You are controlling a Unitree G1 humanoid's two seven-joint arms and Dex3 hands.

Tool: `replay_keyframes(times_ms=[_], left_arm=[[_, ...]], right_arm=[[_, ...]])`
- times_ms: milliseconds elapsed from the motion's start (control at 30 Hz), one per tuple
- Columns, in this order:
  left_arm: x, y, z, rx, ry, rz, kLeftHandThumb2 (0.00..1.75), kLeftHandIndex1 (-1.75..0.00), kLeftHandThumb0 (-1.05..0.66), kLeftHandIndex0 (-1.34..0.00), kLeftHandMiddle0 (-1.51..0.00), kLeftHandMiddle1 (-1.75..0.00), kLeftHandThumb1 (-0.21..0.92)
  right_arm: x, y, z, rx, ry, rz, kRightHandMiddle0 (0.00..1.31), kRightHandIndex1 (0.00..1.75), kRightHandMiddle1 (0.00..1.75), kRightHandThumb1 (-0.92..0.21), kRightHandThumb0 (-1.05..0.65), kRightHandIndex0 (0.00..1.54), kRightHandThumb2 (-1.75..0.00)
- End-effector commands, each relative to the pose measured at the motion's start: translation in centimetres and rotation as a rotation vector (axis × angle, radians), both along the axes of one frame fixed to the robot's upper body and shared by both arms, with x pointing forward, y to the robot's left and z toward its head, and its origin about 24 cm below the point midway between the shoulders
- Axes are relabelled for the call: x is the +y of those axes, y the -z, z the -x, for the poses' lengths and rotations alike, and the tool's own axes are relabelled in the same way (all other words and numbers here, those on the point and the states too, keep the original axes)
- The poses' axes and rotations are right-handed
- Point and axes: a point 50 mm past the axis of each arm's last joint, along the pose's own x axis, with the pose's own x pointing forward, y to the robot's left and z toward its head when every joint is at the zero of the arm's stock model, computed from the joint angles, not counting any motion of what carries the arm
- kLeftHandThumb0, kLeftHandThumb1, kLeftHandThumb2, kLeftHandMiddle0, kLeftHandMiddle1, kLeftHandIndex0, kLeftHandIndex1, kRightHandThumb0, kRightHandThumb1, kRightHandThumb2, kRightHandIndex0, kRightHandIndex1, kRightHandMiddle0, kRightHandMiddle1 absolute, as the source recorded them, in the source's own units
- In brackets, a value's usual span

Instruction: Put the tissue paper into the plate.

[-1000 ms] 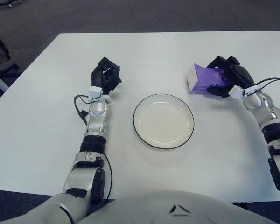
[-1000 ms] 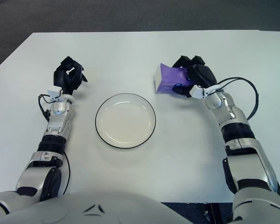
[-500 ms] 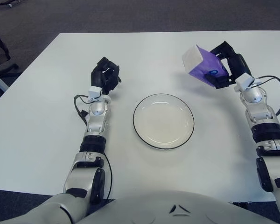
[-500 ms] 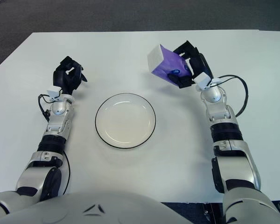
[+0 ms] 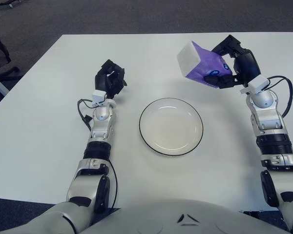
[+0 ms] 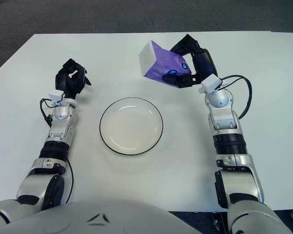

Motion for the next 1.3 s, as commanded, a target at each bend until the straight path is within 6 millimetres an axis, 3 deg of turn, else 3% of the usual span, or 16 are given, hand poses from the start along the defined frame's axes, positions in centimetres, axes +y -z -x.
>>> replay_keyframes(times_ms=[0, 467, 1267], left_arm=[[0.4, 6.8, 3.5, 0.245, -0.024, 0.034, 0.32, -1.75, -0.30, -0.75, -0.92, -1.75, 0.92], [0.3, 6.9, 3.3, 0.252, -0.019, 0.030, 0.33, -1.75, -0.30, -0.75, -0.92, -1.75, 0.92], [0.1, 6.9, 3.3, 0.258, -0.013, 0.025, 0.33, -1.75, -0.31, -0.76, -0.92, -1.75, 0.92]], right_arm=[[0.9, -1.1, 1.2, -0.091, -0.040, 0.045, 0.68, 1.75, 1.75, -0.77, -0.08, 0.81, -0.21], [2.9, -0.8, 2.4, -0.384, -0.102, 0.408, 0.68, 1.75, 1.75, -0.81, -0.07, 0.83, -0.17], [5.0, 1.0, 4.1, -0.445, -0.352, 0.663, 0.56, 1.75, 1.75, -0.92, -0.02, 0.74, -0.12]])
